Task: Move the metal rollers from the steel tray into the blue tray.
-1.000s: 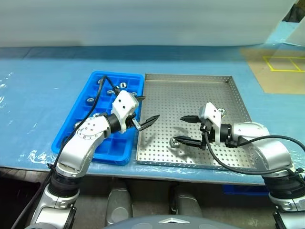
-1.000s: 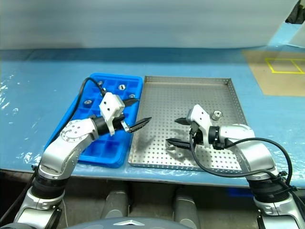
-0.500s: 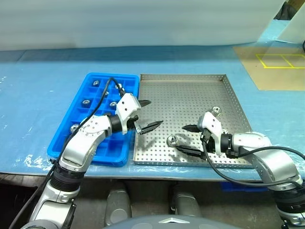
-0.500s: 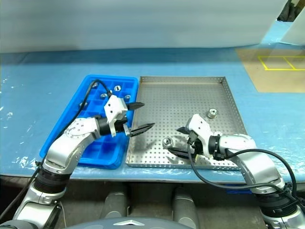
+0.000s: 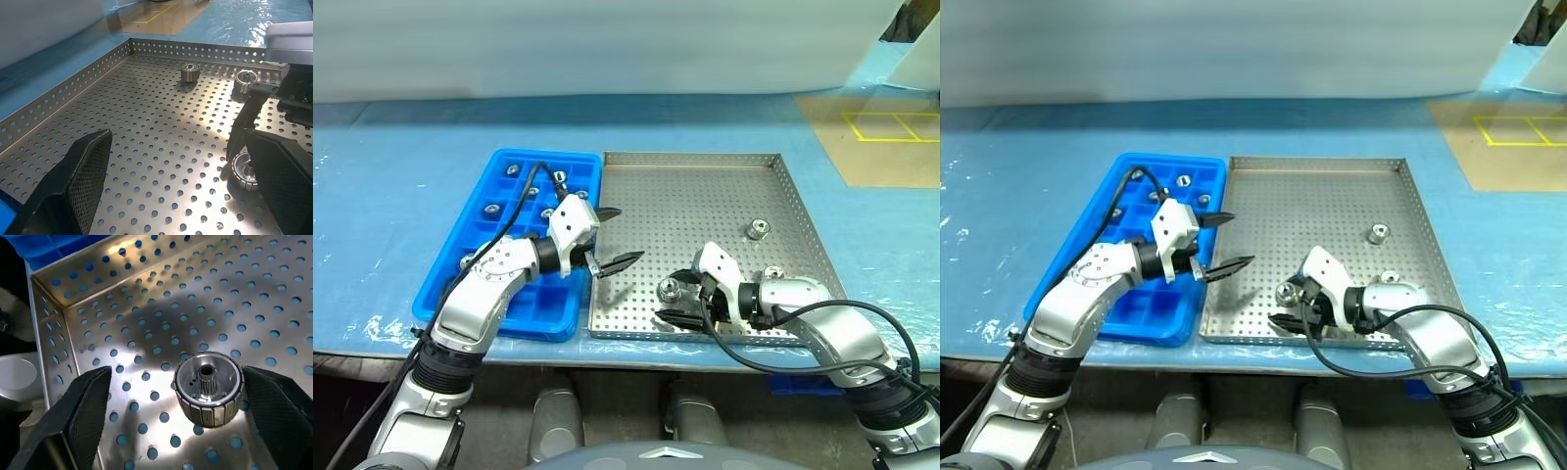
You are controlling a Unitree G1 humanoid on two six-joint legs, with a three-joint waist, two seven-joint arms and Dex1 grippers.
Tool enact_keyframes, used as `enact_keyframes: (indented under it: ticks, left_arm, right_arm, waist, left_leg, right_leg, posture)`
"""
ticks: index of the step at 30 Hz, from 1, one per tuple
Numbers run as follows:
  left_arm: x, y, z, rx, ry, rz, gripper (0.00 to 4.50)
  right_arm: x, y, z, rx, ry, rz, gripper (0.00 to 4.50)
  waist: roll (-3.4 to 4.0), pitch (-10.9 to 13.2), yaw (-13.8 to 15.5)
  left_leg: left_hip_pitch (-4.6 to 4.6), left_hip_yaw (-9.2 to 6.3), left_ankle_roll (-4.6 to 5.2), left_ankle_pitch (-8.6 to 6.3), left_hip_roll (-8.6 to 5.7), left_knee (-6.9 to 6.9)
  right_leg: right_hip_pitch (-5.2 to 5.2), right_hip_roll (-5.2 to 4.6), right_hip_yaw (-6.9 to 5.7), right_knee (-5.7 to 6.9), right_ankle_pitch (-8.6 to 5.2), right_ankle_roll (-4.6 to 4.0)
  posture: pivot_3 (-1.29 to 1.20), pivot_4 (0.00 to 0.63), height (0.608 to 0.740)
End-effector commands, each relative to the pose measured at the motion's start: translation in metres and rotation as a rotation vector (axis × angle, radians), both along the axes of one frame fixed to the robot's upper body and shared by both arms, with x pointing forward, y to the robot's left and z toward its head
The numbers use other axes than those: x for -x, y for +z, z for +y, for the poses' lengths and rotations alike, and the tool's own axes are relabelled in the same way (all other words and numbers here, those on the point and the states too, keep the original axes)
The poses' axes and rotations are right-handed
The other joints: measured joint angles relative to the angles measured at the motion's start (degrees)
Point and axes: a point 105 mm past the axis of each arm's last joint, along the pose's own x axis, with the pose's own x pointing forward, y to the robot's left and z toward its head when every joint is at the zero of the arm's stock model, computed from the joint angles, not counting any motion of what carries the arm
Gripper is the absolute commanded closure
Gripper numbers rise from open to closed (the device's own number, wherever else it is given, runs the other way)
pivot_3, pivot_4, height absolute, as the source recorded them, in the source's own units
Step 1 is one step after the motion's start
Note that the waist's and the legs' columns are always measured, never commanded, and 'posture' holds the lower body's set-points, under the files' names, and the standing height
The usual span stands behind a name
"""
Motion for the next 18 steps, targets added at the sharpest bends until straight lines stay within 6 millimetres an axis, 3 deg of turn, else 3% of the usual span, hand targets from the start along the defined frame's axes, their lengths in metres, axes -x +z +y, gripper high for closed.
enact_keyframes:
  ticks: [1, 6, 10, 18]
  left_arm:
    - [0.004, 0.008, 0.001, 0.005, 0.001, -0.05, 0.0]
    - [0.005, 0.009, 0.002, 0.01, 0.015, -0.052, 0.0]
    - [0.004, 0.009, 0.004, 0.009, 0.028, -0.056, 0.0]
    - [0.007, 0.009, 0.018, 0.013, 0.103, -0.048, 0.0]
  right_arm:
    - [-0.003, -0.002, -0.002, 0.031, 0.008, -0.028, 1.22]
    - [-0.009, -0.003, -0.003, 0.037, 0.0, -0.056, 2.91]
    - [-0.013, 0.001, 0.0, 0.001, -0.013, -0.08, 2.9]
    - [-0.049, 0.046, 0.017, -0.207, -0.072, -0.231, 2.9]
  waist:
    - [0.0, 0.0, 0.0]
    - [0.0, 0.0, 0.1]
    - [0.0, 0.0, 0.1]
    - [0.0, 0.0, 0.1]
  left_leg:
    - [0.0, 0.0, 0.0, 0.0, 0.0, 0.0]
    - [0.02, 0.0, 0.0, 0.0, 0.0, 0.01]
    - [0.03, -0.01, 0.0, 0.0, 0.01, 0.02]
    - [0.04, -0.01, -0.01, 0.01, 0.02, 0.06]
  right_leg:
    - [0.0, 0.0, 0.0, 0.0, 0.0, 0.0]
    - [0.03, 0.0, 0.0, 0.02, 0.0, 0.0]
    - [0.04, 0.0, 0.0, 0.02, 0.0, -0.01]
    - [0.01, 0.01, -0.03, 0.12, 0.02, -0.03]
  posture:
    - [-0.05, 0.15, 0.74]
    - [-0.04, 0.15, 0.74]
    - [-0.02, 0.15, 0.74]
    - [0.06, 0.15, 0.74]
